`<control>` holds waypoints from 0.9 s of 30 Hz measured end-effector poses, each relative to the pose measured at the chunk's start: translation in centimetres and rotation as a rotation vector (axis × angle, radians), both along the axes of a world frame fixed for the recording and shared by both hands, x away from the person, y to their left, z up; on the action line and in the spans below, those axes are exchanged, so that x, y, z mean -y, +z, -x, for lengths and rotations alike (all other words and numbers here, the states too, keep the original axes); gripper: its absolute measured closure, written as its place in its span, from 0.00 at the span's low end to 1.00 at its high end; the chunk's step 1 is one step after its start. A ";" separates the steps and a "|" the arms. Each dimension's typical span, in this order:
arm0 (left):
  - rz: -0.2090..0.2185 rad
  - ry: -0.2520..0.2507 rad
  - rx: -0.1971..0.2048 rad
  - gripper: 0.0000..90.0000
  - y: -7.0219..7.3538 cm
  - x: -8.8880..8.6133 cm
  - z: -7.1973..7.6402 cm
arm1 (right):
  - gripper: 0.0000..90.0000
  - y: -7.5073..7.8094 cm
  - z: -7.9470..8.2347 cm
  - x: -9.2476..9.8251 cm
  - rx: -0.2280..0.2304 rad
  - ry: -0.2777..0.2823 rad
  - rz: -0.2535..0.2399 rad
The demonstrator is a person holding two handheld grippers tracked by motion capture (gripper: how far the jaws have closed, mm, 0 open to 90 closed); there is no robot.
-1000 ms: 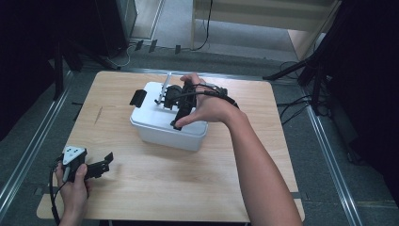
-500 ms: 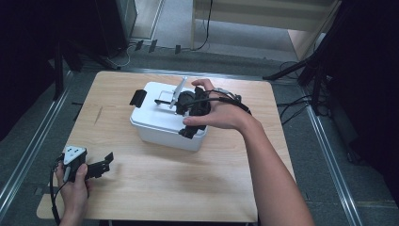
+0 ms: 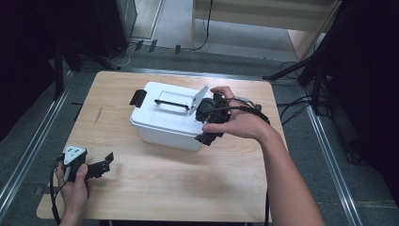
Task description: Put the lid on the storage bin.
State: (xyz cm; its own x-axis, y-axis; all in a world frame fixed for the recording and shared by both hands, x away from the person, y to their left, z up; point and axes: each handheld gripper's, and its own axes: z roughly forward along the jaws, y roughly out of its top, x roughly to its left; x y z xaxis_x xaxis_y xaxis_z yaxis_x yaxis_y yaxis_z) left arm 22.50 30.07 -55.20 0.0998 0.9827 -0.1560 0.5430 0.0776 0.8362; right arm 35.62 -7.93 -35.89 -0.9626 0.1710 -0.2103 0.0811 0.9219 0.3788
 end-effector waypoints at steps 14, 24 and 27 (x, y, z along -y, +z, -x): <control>-0.004 -0.001 0.001 0.00 0.0 0.1 0.0 | 0.00 -0.5 1.0 5.3 0.012 -0.065 -0.008; -0.005 -0.002 0.003 0.00 0.0 0.1 0.0 | 0.00 -2.6 1.5 8.5 -0.009 -0.119 -0.012; -0.012 -0.010 0.001 0.00 0.0 0.1 0.1 | 0.00 -3.1 1.6 9.0 -0.013 -0.126 -0.009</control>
State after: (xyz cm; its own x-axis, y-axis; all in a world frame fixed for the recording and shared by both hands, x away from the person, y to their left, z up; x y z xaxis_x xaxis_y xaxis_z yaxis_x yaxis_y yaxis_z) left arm 22.44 29.99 -55.19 0.1096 0.9834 -0.1445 0.5424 0.0626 0.8378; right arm 34.03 -16.91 -38.99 -0.9359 0.2929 -0.1958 0.2015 0.9008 0.3848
